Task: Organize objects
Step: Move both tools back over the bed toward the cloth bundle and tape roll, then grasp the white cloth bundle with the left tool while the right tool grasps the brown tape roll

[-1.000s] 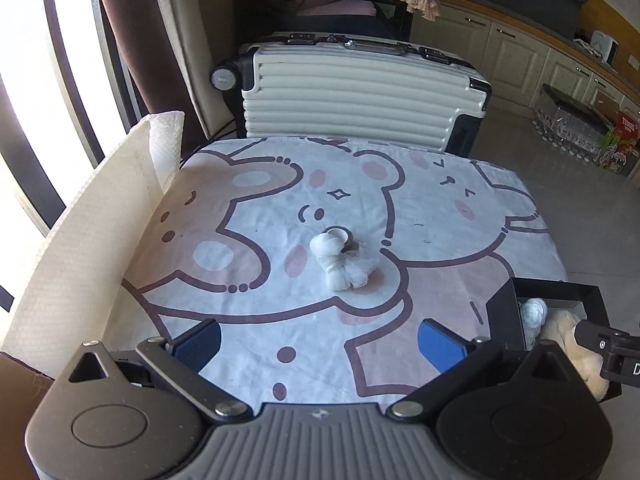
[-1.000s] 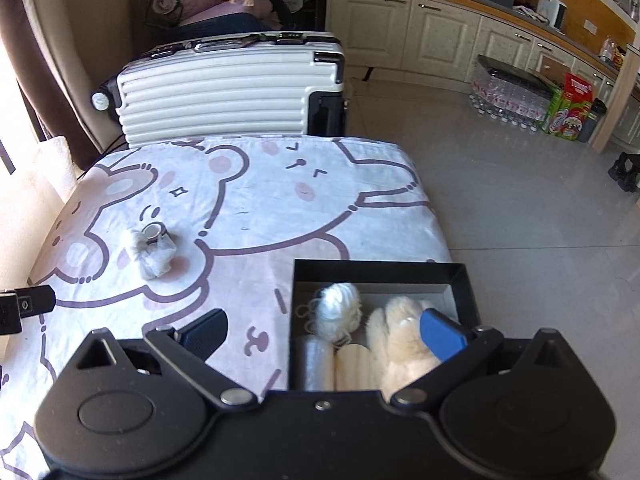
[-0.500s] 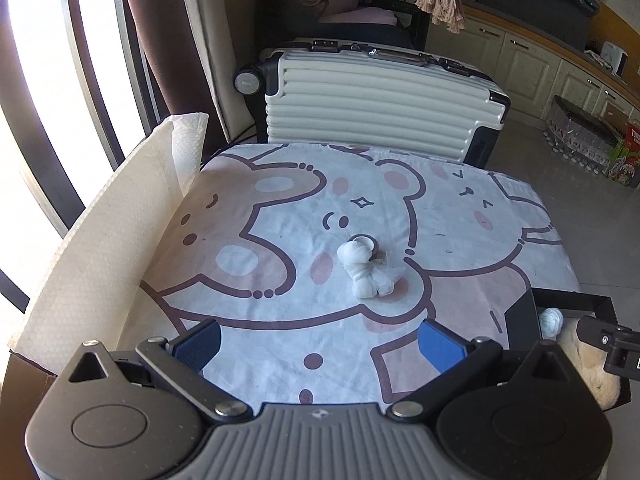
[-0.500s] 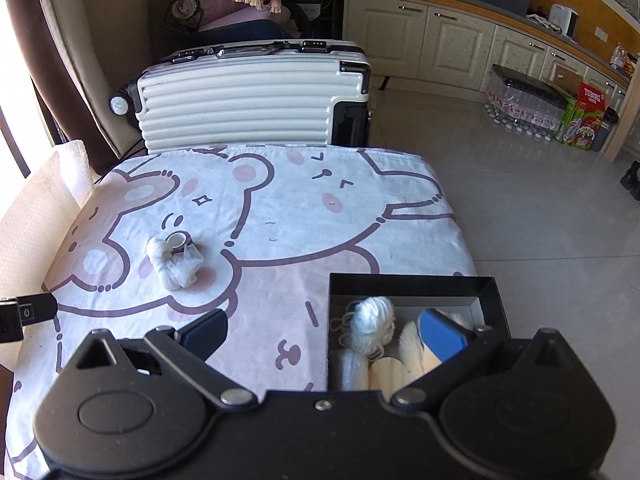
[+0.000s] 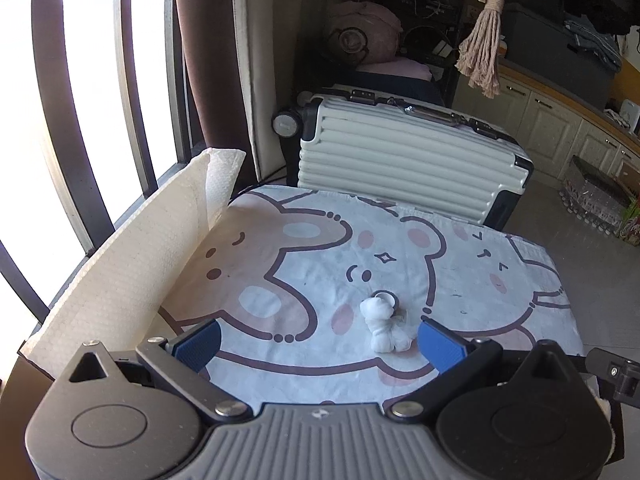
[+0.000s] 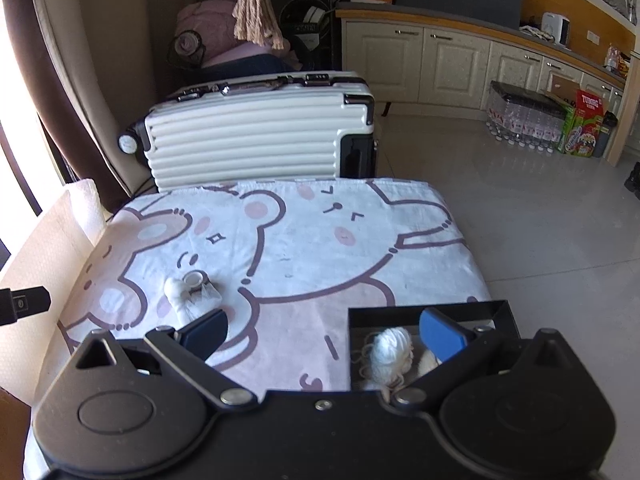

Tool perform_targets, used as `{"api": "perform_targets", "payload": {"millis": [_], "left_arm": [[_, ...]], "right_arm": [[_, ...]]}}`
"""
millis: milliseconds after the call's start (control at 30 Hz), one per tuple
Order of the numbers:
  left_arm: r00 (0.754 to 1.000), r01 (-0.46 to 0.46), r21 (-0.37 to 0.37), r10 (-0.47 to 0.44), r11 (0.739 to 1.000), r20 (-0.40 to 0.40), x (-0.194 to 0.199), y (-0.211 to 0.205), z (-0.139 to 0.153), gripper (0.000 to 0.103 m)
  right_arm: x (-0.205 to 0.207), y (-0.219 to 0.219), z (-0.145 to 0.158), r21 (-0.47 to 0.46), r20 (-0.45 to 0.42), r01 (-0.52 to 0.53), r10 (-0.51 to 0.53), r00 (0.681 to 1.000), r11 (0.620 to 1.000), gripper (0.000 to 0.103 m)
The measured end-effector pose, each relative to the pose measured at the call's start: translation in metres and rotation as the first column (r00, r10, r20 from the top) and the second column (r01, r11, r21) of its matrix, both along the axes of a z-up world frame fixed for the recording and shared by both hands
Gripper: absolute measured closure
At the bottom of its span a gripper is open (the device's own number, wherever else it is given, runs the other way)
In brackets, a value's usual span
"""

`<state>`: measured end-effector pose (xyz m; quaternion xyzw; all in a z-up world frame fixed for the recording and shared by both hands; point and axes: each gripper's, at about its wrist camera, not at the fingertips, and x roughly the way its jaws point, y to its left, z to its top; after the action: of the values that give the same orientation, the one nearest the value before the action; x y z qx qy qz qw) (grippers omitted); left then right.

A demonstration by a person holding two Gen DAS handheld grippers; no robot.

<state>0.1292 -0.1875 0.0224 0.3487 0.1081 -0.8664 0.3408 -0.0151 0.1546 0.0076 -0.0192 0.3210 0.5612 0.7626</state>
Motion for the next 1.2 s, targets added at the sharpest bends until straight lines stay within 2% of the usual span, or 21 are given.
{"api": "perform_targets", "payload": {"millis": [200,400,667,833,933,1067,1200], "left_arm": [[1.0,0.008,0.001,-0.008,1.0,0.0,-0.01,0.001,-0.003,0.0],[0.999,0.04,0.013,-0.041,0.999,0.027,-0.033,0.001,-0.013,0.0],[0.998,0.048,0.072,-0.05,0.996,0.028,-0.059,-0.01,-0.036,0.0],[0.998,0.035,0.116,-0.04,0.993,0.041,-0.073,-0.023,-0.054,0.0],[0.999,0.008,0.168,-0.014,0.986,0.034,-0.078,-0.036,-0.065,0.0],[0.999,-0.001,0.204,-0.007,0.979,0.041,-0.086,-0.046,-0.079,0.007],[0.999,-0.005,0.263,-0.007,0.965,0.045,-0.094,-0.058,-0.096,0.019]], "right_arm": [[-0.002,0.014,0.017,0.016,0.046,0.005,-0.006,0.999,1.0,0.0],[0.014,0.038,0.027,0.035,-0.037,0.003,-0.001,0.999,0.999,0.0],[0.023,0.085,0.028,0.05,-0.051,-0.008,0.011,0.999,0.999,0.0],[0.034,0.11,0.021,0.081,-0.134,0.016,-0.005,0.991,0.997,0.0],[0.036,0.126,0.013,0.096,-0.183,0.026,-0.008,0.983,0.995,0.0],[0.033,0.145,0.001,0.101,-0.214,0.022,0.0,0.977,0.995,0.0],[0.029,0.165,-0.017,0.075,-0.245,0.001,0.017,0.969,0.997,0.0]]}}
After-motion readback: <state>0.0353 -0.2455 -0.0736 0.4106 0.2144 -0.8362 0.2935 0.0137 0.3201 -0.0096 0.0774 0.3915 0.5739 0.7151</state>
